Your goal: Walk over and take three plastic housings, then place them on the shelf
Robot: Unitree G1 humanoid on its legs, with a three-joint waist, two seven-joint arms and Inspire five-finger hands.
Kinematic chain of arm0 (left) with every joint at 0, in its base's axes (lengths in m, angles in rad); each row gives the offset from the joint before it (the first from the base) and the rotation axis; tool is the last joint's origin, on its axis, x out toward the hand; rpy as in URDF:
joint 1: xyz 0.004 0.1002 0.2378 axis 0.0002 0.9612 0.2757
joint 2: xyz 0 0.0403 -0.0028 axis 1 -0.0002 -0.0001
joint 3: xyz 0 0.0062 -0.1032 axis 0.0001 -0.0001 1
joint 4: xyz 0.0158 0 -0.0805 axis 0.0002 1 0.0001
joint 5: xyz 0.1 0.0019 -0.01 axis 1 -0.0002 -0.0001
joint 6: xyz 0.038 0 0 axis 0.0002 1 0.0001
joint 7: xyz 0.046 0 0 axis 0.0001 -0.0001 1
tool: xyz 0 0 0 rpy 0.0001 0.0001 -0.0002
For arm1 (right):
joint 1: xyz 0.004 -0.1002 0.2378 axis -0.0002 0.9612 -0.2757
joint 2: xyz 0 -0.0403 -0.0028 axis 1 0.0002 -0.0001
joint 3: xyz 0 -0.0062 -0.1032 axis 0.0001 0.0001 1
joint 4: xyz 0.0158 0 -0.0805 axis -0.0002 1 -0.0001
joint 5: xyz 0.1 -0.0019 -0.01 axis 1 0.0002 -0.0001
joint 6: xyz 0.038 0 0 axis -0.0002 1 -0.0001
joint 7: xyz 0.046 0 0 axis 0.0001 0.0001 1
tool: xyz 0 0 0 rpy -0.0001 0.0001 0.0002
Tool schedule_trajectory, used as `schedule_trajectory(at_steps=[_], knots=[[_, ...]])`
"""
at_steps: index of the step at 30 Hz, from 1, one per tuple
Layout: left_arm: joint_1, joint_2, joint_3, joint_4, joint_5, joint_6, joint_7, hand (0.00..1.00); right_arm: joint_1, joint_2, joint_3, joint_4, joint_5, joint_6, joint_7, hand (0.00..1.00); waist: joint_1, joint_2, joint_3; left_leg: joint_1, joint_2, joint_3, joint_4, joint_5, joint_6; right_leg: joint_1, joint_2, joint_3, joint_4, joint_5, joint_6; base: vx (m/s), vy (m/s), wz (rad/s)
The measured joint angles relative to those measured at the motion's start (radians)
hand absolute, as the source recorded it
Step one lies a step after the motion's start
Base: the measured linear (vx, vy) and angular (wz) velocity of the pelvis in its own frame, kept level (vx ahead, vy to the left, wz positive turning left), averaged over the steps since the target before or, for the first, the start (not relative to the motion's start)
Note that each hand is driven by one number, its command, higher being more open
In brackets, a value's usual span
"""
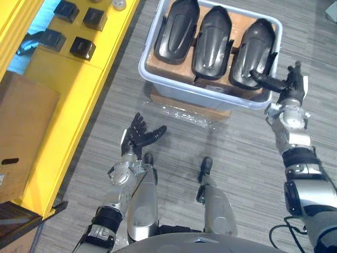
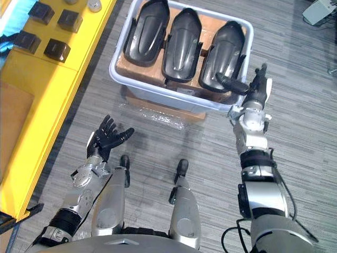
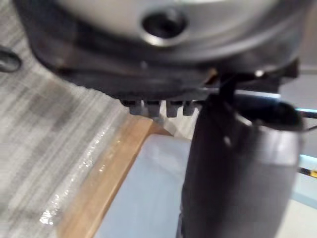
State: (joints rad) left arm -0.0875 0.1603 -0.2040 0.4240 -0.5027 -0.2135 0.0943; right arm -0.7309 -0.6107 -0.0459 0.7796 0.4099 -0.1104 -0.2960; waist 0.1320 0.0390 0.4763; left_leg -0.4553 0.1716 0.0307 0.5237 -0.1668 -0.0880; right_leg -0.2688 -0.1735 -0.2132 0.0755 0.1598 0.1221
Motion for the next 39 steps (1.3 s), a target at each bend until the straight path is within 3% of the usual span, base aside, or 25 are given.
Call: schedule_trajectory(at_steps=[5,15,22,23,31,39], knots=[[0.029,-0.006,-0.067,0.098,0.004,0.003,-0.034,1.00,-0.107,-0.087,0.001,0.148,0.003,0.063,-0.043,1.00,0.020,0.033,0.027,-0.030,-0.022,-0.025,0.028,0.004,0.010,-0.037,-0.026,-0.017,0.081,-0.033,0.005,-0.05,0.035,0.16],[0.040,-0.038,-0.116,0.115,0.002,-0.027,-0.062,1.00,-0.190,-0.147,-0.003,0.232,0.010,0.167,-0.170,1.00,0.041,0.087,0.043,-0.081,-0.032,-0.062,0.072,0.003,0.011,-0.098,-0.049,-0.045,0.207,-0.095,0.006,-0.02,0.009,0.11],[0.040,-0.061,-0.115,0.116,-0.031,-0.035,-0.066,1.00,-0.191,-0.211,-0.004,0.235,-0.004,0.289,-0.158,1.00,0.043,0.110,0.046,-0.099,-0.039,-0.066,0.071,0.011,0.011,-0.141,-0.072,-0.049,0.269,-0.124,0.005,-0.01,0.000,0.04],[0.040,-0.065,-0.114,0.115,-0.048,-0.037,-0.066,1.00,-0.190,-0.211,-0.004,0.248,-0.007,0.327,-0.145,0.00,0.044,0.111,0.046,-0.103,-0.041,-0.067,0.072,0.012,0.010,-0.154,-0.081,-0.052,0.292,-0.136,0.005,0.00,-0.014,0.08],[0.053,-0.083,-0.106,0.074,-0.083,-0.045,-0.071,1.00,-0.209,-0.221,-0.015,0.276,-0.013,0.453,-0.120,0.00,0.057,0.114,0.045,-0.157,-0.056,-0.110,0.091,0.020,0.001,-0.213,-0.109,-0.097,0.389,-0.186,-0.008,0.00,-0.020,0.15],[0.062,-0.082,-0.097,0.074,-0.084,-0.051,-0.074,1.00,-0.210,-0.262,-0.012,0.315,-0.089,0.490,-0.112,0.00,0.045,0.114,0.045,-0.163,-0.056,-0.111,0.087,0.023,-0.005,-0.240,-0.125,-0.105,0.439,-0.212,-0.016,0.00,-0.005,0.01]])
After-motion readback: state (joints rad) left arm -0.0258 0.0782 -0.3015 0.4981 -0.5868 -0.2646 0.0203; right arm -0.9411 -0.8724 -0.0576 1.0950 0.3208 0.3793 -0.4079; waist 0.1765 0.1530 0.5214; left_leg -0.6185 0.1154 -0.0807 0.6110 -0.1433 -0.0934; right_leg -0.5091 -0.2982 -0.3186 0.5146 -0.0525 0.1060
